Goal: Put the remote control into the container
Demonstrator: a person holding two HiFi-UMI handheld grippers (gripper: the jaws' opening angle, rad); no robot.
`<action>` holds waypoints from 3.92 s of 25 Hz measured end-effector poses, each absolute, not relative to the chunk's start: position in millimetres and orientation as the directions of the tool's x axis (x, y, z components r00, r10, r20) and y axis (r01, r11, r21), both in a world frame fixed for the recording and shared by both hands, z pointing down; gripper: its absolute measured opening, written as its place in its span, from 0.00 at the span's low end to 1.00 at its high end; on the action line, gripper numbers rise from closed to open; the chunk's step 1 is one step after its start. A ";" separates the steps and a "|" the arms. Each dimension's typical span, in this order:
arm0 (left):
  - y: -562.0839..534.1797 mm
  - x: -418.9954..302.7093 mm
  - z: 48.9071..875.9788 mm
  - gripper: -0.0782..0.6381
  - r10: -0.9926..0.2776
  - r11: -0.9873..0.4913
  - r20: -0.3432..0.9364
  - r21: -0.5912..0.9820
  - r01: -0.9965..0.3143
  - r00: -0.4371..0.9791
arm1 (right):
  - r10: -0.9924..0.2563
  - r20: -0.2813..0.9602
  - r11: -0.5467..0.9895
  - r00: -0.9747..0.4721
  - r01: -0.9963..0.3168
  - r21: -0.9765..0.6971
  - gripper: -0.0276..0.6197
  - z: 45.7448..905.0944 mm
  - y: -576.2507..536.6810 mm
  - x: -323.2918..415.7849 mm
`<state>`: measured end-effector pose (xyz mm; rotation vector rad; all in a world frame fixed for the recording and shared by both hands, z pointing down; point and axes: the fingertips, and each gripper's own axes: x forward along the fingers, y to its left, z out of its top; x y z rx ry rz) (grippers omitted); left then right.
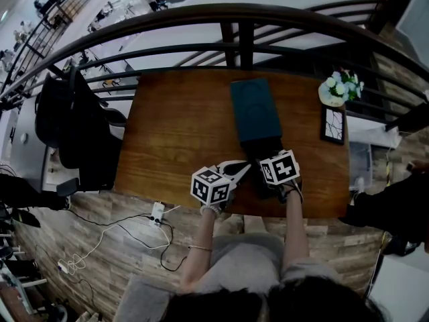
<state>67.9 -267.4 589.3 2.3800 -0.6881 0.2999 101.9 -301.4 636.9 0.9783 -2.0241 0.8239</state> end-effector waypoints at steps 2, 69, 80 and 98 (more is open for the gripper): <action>-268.3 66.2 590.0 0.12 -0.401 -0.661 0.373 0.515 -0.546 0.837 | -0.361 0.834 0.491 -0.418 -0.845 -0.212 0.35 643.1 -302.4 102.1; -241.5 73.0 555.4 0.11 -0.399 -0.731 0.314 0.459 -0.506 0.861 | -0.528 0.645 0.485 -0.552 -0.820 -0.305 0.21 590.6 -285.4 106.3; -233.9 73.7 530.5 0.11 -0.416 -0.759 0.277 0.418 -0.498 0.866 | -0.609 0.495 0.506 -0.620 -0.784 -0.359 0.10 546.0 -275.2 108.6; -225.1 73.2 470.1 0.12 -0.452 -0.821 0.167 0.307 -0.482 0.876 | -0.649 0.245 0.658 -0.720 -0.693 -0.296 0.09 452.3 -257.3 95.6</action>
